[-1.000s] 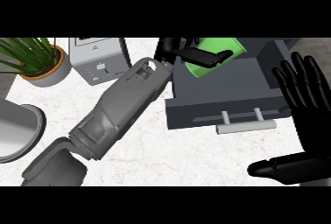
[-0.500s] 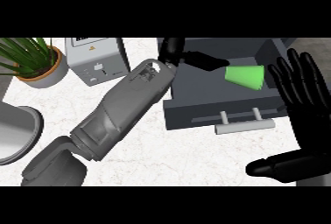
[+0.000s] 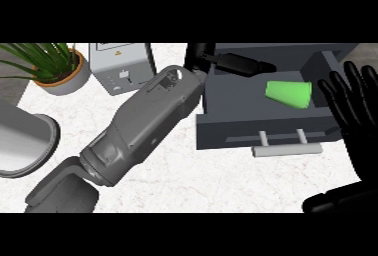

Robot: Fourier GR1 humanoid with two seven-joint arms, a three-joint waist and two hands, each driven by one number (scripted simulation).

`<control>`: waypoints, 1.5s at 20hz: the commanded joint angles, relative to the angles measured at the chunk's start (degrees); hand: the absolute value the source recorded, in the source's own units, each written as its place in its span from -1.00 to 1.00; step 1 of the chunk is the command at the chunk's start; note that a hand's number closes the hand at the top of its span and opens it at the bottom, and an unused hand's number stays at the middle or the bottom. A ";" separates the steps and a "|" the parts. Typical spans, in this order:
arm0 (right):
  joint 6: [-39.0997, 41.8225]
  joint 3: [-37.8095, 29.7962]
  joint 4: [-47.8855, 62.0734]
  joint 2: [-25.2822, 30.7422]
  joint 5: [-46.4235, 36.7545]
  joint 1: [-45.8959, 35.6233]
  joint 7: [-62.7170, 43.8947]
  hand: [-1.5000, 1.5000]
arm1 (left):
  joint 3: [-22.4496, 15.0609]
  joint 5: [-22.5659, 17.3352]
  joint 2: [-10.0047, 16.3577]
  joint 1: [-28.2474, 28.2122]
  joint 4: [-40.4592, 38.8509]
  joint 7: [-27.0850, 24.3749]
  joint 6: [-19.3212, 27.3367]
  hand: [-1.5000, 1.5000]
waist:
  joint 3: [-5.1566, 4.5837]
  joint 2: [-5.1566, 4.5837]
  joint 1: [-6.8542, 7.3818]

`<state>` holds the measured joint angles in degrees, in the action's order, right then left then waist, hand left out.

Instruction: Pick up the cup, place it into the drawer and close the drawer

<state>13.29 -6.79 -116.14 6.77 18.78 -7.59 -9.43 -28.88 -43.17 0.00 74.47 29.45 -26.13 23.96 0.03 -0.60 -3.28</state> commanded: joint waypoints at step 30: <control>8.36 13.13 6.80 14.55 -41.40 1.51 12.14 1.00 | 10.71 -4.26 27.49 -50.69 51.03 6.90 -8.81 -1.00 | -0.04 0.48 5.05</control>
<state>21.98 2.55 -112.60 18.65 -12.85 -4.22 -2.18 -19.25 -46.90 26.25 27.58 79.25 -17.96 18.33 -0.01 0.11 1.74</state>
